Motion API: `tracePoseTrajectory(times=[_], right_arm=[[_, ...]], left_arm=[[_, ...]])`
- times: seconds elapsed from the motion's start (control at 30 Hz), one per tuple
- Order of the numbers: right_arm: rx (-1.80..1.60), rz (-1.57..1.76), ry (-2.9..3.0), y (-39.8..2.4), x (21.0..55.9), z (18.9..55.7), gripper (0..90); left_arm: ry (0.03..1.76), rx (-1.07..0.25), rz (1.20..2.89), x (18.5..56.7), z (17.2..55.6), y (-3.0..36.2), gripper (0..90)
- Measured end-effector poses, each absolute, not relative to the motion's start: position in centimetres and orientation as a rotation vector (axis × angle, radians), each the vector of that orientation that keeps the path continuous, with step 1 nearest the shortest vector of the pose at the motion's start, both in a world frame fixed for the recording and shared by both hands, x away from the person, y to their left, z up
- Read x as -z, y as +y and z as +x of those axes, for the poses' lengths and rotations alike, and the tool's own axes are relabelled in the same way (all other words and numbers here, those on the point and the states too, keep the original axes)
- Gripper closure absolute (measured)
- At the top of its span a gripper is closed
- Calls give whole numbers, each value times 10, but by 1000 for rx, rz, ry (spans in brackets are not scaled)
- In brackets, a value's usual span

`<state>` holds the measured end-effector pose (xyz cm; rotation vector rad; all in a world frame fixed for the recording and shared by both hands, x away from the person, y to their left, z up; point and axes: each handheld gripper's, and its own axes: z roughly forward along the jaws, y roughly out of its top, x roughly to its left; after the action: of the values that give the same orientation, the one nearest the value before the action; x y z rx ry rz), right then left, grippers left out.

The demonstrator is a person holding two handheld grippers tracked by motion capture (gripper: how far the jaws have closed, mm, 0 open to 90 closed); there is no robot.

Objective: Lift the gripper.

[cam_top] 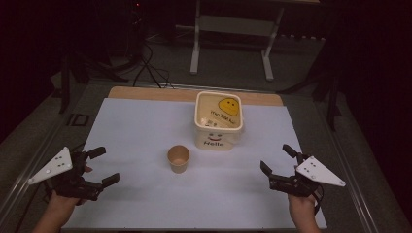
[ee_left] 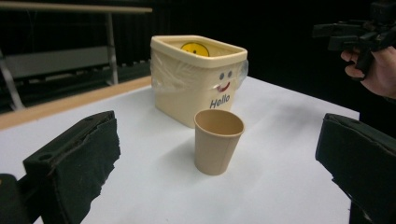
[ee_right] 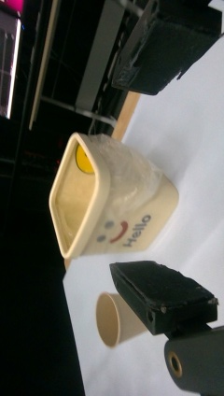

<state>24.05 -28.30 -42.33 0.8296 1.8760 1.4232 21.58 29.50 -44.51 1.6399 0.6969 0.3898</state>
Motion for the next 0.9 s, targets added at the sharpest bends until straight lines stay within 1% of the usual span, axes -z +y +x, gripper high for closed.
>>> tracePoseTrajectory(times=[0.1,0.43,0.73,0.9], right_arm=[[-1428,828,1874,-283,423,239,100],[-1438,847,1862,-287,419,238,100],[-1452,846,1856,-288,416,236,100],[-1455,847,1862,-288,416,237,100]], left_arm=[[716,-405,1629,443,215,297,7],[671,-330,1635,427,217,299,7],[640,-307,1693,409,224,296,7],[624,-308,1741,396,236,287,7]])
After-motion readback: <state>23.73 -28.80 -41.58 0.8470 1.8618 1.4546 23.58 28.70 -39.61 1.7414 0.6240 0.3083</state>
